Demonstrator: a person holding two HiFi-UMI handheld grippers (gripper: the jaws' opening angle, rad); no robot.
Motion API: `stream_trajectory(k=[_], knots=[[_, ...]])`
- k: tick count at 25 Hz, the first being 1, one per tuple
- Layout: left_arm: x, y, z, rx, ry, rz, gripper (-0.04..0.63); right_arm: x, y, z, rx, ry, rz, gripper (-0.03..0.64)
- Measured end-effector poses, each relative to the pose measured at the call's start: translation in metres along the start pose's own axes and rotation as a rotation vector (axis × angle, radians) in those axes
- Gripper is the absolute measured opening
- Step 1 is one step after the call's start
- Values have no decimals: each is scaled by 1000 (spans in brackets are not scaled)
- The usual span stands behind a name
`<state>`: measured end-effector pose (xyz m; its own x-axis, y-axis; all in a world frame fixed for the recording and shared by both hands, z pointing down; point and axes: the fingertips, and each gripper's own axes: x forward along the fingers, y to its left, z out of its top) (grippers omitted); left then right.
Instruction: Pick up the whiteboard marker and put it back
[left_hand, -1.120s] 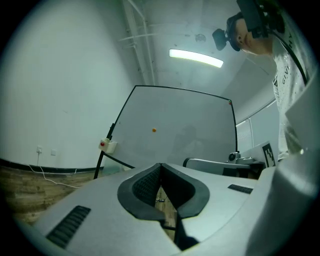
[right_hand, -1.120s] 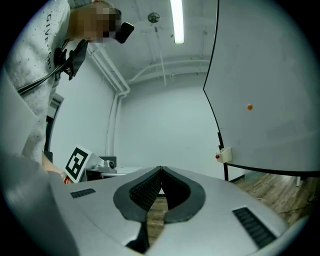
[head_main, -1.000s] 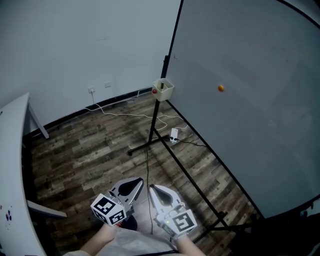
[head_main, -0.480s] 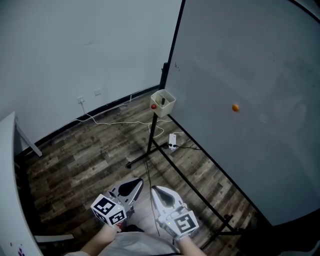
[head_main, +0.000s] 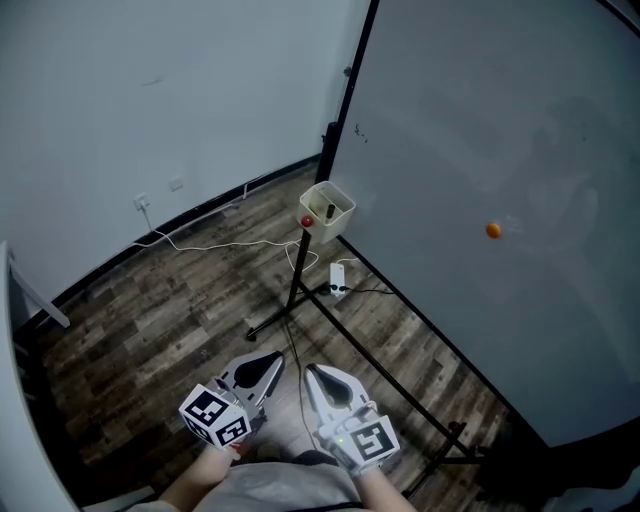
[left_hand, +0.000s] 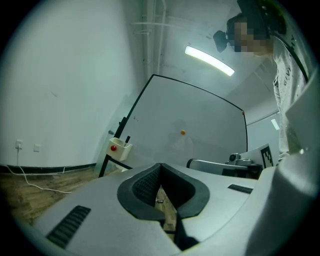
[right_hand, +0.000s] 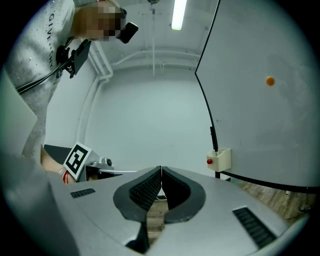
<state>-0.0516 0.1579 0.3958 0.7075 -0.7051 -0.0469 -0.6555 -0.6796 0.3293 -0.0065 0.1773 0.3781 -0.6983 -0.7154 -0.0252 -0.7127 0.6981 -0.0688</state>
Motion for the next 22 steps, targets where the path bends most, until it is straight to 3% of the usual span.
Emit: stream_trajectory(k=[10,22], knots=[[9,52,0,-34,-9,33,15,41,-27,-19,-4,57,-27,20],[79,130,31,-22,-23,45,15,133,-94,-10,-95,53,-3,20]])
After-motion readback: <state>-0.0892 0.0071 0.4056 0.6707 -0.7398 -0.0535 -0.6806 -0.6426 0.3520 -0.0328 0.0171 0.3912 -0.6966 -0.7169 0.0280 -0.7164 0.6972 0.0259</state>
